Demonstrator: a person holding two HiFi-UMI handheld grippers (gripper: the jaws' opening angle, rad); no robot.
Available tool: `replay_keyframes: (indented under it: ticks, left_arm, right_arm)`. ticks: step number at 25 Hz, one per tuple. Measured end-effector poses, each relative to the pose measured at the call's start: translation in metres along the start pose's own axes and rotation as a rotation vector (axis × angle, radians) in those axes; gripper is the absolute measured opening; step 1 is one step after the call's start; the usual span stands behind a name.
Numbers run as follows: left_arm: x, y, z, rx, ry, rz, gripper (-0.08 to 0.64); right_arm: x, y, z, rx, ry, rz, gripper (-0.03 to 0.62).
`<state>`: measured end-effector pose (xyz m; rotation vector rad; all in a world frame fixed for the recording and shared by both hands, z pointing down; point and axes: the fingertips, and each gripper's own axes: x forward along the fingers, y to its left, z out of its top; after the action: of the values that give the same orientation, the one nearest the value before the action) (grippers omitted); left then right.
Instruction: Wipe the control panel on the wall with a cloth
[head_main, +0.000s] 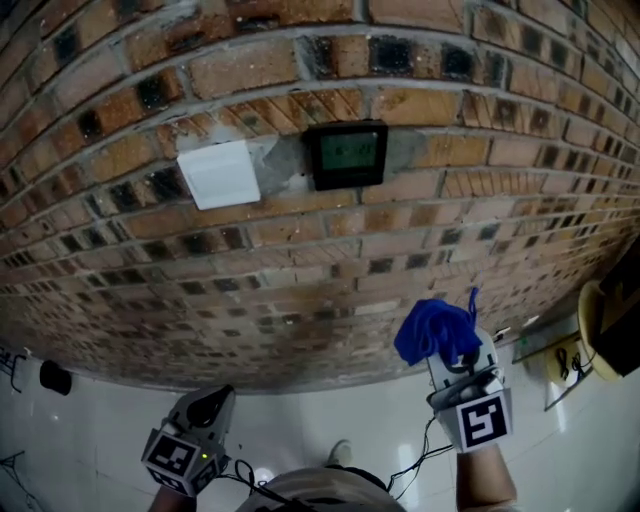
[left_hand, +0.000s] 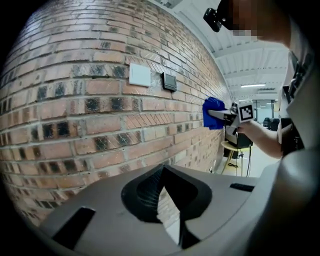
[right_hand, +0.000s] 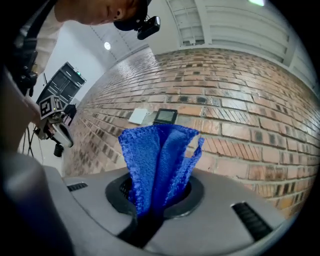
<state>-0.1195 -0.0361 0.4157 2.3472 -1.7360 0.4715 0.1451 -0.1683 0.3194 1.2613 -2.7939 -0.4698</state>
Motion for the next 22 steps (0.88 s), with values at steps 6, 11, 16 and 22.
replay_keyframes:
  ticks: [6, 11, 16, 22]
  left_arm:
    - [-0.07, 0.009, -0.015, -0.042, -0.069, 0.015, 0.002]
    - [-0.131, 0.004, -0.045, -0.035, -0.087, -0.015, 0.002]
    - [-0.167, -0.013, -0.074, -0.051, -0.086, -0.057, 0.002]
    - [-0.2, -0.025, -0.074, -0.068, -0.119, -0.059, 0.001]
  right_arm:
    - [-0.076, 0.081, -0.019, 0.081, 0.124, 0.024, 0.089]
    - [-0.132, 0.154, 0.017, 0.136, 0.12, 0.044, 0.089]
    - [-0.177, 0.204, 0.043, 0.162, 0.125, 0.064, 0.09]
    - [-0.219, 0.223, 0.062, 0.162, 0.119, 0.065, 0.09]
